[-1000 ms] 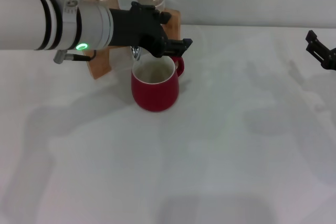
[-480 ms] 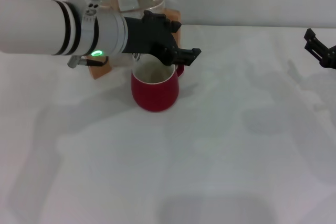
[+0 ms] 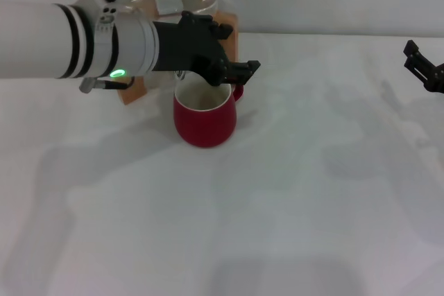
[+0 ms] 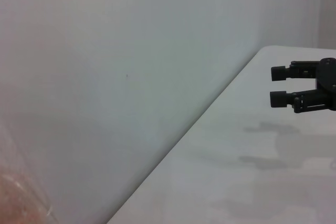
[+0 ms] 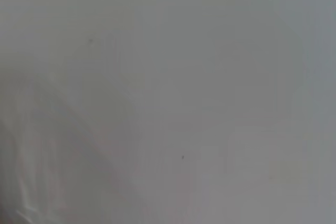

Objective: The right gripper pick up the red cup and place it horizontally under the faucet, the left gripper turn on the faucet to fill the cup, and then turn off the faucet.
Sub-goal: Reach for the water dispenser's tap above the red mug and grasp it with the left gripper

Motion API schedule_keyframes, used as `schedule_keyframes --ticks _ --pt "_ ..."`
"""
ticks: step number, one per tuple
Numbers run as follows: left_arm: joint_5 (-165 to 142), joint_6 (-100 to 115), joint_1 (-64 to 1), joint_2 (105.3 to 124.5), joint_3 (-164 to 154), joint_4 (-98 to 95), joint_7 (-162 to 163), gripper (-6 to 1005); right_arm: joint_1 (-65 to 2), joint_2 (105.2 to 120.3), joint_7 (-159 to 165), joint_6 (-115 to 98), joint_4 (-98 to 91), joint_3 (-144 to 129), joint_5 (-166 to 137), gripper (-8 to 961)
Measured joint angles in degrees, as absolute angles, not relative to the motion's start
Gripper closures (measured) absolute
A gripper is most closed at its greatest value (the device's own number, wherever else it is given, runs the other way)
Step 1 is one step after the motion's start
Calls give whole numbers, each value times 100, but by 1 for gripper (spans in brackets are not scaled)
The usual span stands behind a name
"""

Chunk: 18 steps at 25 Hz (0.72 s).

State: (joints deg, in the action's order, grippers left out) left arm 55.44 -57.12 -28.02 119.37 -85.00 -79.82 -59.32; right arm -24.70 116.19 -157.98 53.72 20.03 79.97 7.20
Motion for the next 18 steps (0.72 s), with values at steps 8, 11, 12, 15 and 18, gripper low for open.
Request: schedule_keyframes --ticks 8,11,12,15,18 --pt "6071 -5665 -2337 11944 -8515 -8062 -6244 242 -2465 11619 -15795 5380 2003 7998 720 96" --pt "6186 -5639 -2203 11944 -8510 -8068 -6354 242 -2462 11619 -15794 5380 2003 7998 720 96" --pt "6205 -5624 -2174 11944 -8511 -8068 -6370 242 -2461 11619 -15793 5380 2003 7998 720 96" --pt "6225 -5543 -2108 11948 -8530 -8068 -6384 242 -2461 11619 -15794 5380 2003 7998 720 96" --pt "6258 -5479 -2084 11951 -8532 -8029 -6406 242 -2461 11619 -15794 5380 2003 7998 721 95"
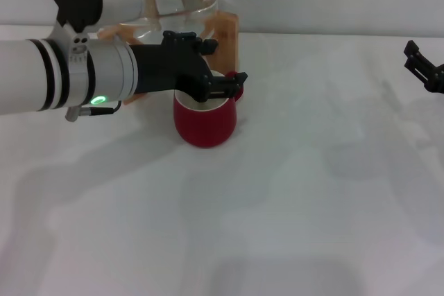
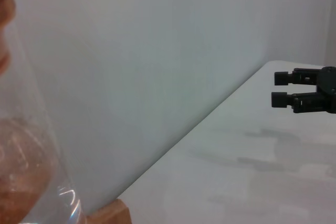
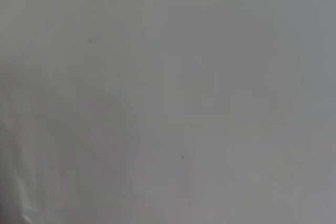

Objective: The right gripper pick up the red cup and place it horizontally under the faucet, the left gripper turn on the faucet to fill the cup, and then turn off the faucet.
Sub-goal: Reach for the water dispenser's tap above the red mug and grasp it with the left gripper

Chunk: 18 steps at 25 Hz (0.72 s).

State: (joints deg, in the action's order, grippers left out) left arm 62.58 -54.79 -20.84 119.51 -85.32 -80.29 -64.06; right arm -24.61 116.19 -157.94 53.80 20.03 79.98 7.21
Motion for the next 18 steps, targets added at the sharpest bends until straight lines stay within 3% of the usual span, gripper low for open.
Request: schedule_keyframes --ticks 18 --pt "6451 -5432 -2124 11944 -8616 -7902 -6594 242 -2478 11619 -15794 5356 2008 7998 720 96"
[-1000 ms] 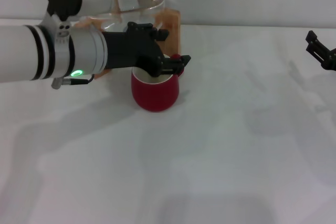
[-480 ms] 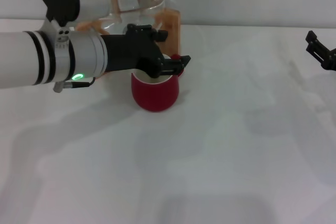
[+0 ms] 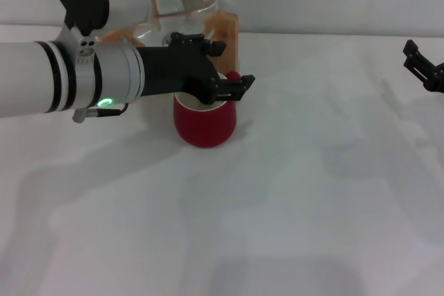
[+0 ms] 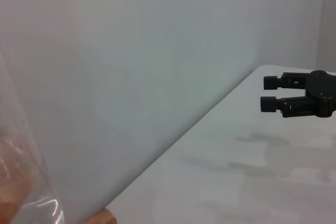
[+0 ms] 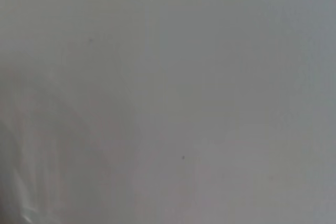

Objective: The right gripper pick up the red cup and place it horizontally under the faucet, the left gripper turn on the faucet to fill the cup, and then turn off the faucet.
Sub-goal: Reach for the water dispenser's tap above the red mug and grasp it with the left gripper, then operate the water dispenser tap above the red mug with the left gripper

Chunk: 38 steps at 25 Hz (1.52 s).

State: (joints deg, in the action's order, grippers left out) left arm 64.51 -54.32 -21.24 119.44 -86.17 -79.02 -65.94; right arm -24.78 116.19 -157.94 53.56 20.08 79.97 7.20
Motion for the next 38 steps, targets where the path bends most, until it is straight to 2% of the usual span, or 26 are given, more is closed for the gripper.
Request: schedule_keyframes --ticks 38 --pt "6457 -5220 -2439 11936 -8622 -7324 -6614 242 -2505 11619 -15785 5347 2033 7928 721 95"
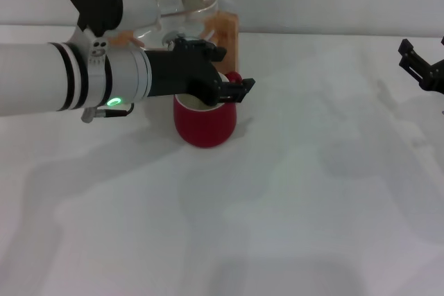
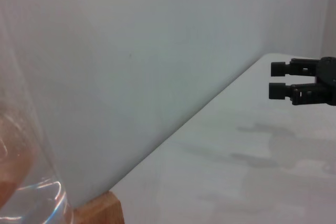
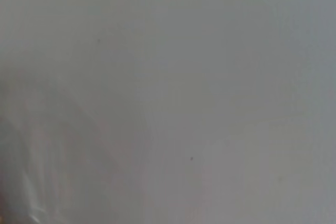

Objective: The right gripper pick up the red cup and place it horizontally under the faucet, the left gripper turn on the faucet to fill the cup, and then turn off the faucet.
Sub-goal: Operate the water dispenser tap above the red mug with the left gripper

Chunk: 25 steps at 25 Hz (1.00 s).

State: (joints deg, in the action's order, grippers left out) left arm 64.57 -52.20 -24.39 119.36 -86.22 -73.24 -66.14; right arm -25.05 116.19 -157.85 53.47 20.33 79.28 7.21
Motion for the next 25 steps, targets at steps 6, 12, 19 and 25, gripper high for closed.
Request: schedule_keyframes --ticks 6,12,19,25 --pt "6474 -5135 -2463 11943 -8636 -7239 -6617 242 -2484 11619 -15685 5363 2052 7928 721 95" --pt "6479 -5004 -2559 11944 -8676 -7040 -6618 242 -2503 11619 -15639 5356 2047 7906 721 96" --pt "6487 -4917 -2569 11944 -8676 -7031 -6618 243 -2514 11619 -15636 5340 2031 7865 721 95" --pt "6503 -4888 -2600 11944 -8657 -7020 -6618 243 -2514 11619 -15635 5340 2051 7857 721 95"
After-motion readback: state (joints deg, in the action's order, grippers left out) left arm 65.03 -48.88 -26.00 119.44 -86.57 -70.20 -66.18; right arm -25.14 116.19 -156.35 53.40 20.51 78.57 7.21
